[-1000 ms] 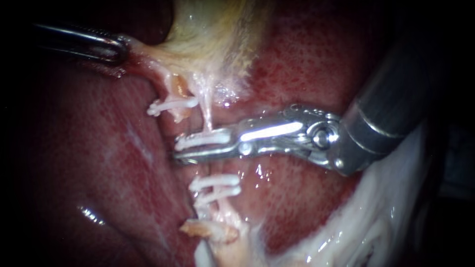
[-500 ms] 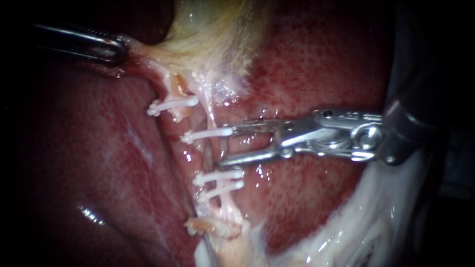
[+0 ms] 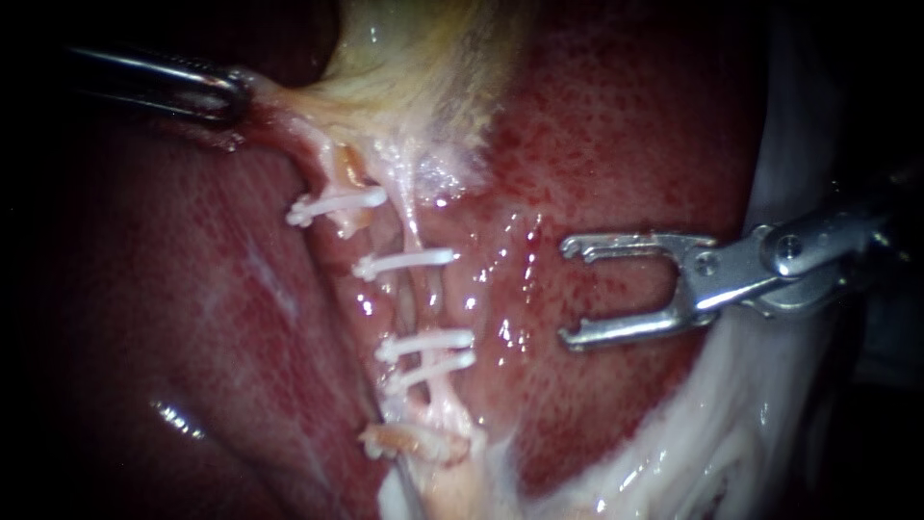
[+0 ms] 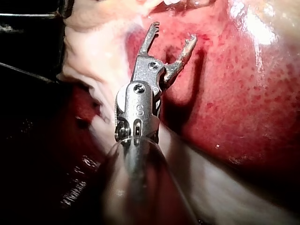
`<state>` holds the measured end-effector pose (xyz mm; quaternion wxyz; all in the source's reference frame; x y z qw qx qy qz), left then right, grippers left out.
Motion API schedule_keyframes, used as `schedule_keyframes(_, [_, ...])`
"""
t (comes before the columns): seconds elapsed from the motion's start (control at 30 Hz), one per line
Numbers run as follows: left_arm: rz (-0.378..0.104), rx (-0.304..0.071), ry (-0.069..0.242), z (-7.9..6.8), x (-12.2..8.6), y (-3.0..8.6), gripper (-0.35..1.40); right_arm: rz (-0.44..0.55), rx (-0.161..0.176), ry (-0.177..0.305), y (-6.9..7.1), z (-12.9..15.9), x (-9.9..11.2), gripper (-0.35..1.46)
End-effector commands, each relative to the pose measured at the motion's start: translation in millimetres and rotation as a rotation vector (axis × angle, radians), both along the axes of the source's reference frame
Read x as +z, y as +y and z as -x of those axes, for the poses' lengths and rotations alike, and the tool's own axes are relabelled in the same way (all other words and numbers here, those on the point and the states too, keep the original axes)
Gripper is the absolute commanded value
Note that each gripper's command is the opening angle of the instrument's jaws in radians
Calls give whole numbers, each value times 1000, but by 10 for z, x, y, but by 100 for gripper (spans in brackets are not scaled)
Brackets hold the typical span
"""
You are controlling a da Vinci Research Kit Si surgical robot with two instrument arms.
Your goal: Going back third clip right tube
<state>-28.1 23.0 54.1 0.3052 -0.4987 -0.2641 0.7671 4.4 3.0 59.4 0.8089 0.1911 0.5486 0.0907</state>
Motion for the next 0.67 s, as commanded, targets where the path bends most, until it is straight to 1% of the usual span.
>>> schedule_keyframes(0.03, [7, -2, 3, 4, 5, -3, -35, 3, -1, 1, 0, 0, -1, 50])
schedule_keyframes(0.1, [8, 6, -1, 13, 18, -8, -35, 14, -7, 4, -1, 1, -2, 50])
schedule_keyframes(0.2, [4, 20, 1, 24, 35, -13, -35, 12, -12, 8, -2, 1, -4, 50])
schedule_keyframes(0.3, [0, 27, 3, 30, 45, -15, -35, 11, -15, 10, -3, 0, -6, 50])
schedule_keyframes(0.47, [-1, 29, 2, 30, 47, -14, -35, 9, -19, 10, -3, 2, -7, 50])
schedule_keyframes(0.6, [-2, 29, 1, 28, 45, -13, -35, 2, -33, 20, -3, 0, -9, 50])
schedule_keyframes(0.67, [-5, 32, -1, 25, 41, -10, -35, -18, -45, 28, -3, -6, -9, 50])
